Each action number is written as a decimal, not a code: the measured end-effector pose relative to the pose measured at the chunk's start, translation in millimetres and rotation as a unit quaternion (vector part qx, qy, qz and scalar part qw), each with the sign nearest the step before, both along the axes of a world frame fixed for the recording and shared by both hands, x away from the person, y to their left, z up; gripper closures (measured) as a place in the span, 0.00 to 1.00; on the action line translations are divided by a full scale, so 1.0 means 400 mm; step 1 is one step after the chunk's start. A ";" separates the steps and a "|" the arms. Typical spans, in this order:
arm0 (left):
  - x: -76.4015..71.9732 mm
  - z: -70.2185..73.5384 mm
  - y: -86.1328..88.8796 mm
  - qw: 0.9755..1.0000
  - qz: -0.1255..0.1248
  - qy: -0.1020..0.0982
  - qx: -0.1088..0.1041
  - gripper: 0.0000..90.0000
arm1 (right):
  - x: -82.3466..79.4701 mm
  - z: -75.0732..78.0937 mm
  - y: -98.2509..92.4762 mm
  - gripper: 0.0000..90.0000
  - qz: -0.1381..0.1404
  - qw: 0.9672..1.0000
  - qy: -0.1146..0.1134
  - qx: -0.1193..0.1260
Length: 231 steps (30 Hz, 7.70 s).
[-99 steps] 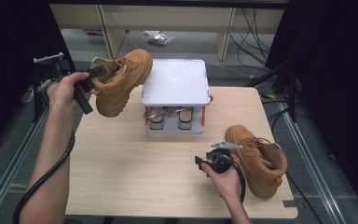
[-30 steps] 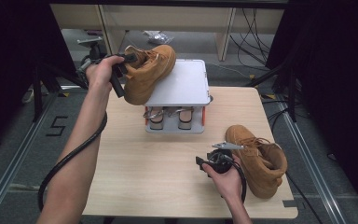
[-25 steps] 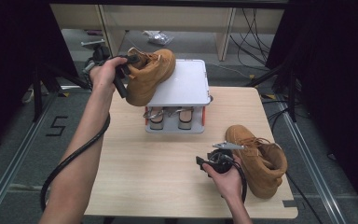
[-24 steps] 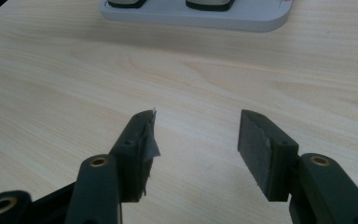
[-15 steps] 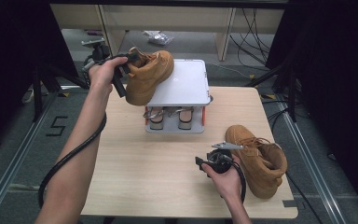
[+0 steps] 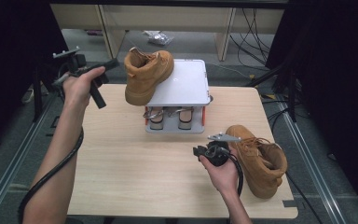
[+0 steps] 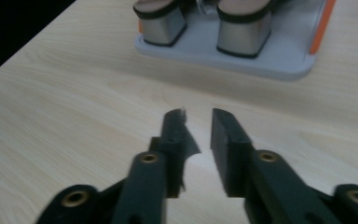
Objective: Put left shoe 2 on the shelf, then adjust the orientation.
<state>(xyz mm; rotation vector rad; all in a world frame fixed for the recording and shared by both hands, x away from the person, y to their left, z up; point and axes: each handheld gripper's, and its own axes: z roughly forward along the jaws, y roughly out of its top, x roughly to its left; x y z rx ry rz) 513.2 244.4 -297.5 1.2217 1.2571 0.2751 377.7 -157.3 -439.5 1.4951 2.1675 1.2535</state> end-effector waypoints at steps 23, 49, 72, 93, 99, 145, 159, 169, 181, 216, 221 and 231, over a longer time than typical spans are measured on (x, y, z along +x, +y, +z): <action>-0.020 -0.135 -0.051 0.990 -0.026 0.008 0.135 0.99 | 0.227 0.223 0.289 1.00 0.048 0.995 -0.088 0.010; -0.015 -0.137 -0.116 0.991 -0.051 0.016 0.124 0.99 | 0.279 0.217 0.331 1.00 0.021 0.996 -0.087 -0.022; -0.007 -0.147 -0.153 0.990 -0.060 0.006 0.127 0.94 | 0.301 0.216 0.293 0.97 -0.012 0.996 -0.084 -0.039; -0.242 -0.299 -0.088 0.980 -0.022 -0.059 0.191 0.69 | 0.210 0.240 0.035 0.63 -0.057 0.994 -0.067 -0.069; -0.259 -0.344 -0.093 0.981 -0.025 -0.042 0.188 0.66 | 0.188 0.220 -0.014 0.60 -0.065 0.994 -0.052 -0.075; -0.300 -0.353 -0.084 0.981 -0.028 -0.039 0.188 0.61 | 0.037 0.202 -0.456 0.54 -0.151 0.971 0.092 -0.161; -0.302 -0.356 -0.089 0.981 -0.030 -0.036 0.189 0.61 | -0.007 0.177 -0.488 0.57 -0.165 0.954 0.184 -0.169; -0.302 -0.357 -0.089 0.981 -0.031 -0.034 0.188 0.61 | -0.016 0.134 -0.500 0.66 -0.139 0.941 0.246 -0.188; -0.301 -0.362 -0.087 0.981 -0.033 -0.031 0.189 0.61 | 0.010 0.121 -0.481 0.77 -0.161 0.922 0.308 -0.171; -0.287 -0.366 -0.075 0.983 -0.026 -0.023 0.181 0.61 | 0.064 0.176 -0.522 0.92 -0.178 0.922 0.342 -0.023; -0.285 -0.366 -0.076 0.983 -0.026 -0.022 0.179 0.61 | 0.069 0.185 -0.531 0.92 -0.171 0.929 0.327 -0.007; -0.284 -0.364 -0.068 0.984 -0.022 -0.023 0.173 0.61 | 0.083 0.225 -0.538 0.92 -0.178 0.936 0.303 0.019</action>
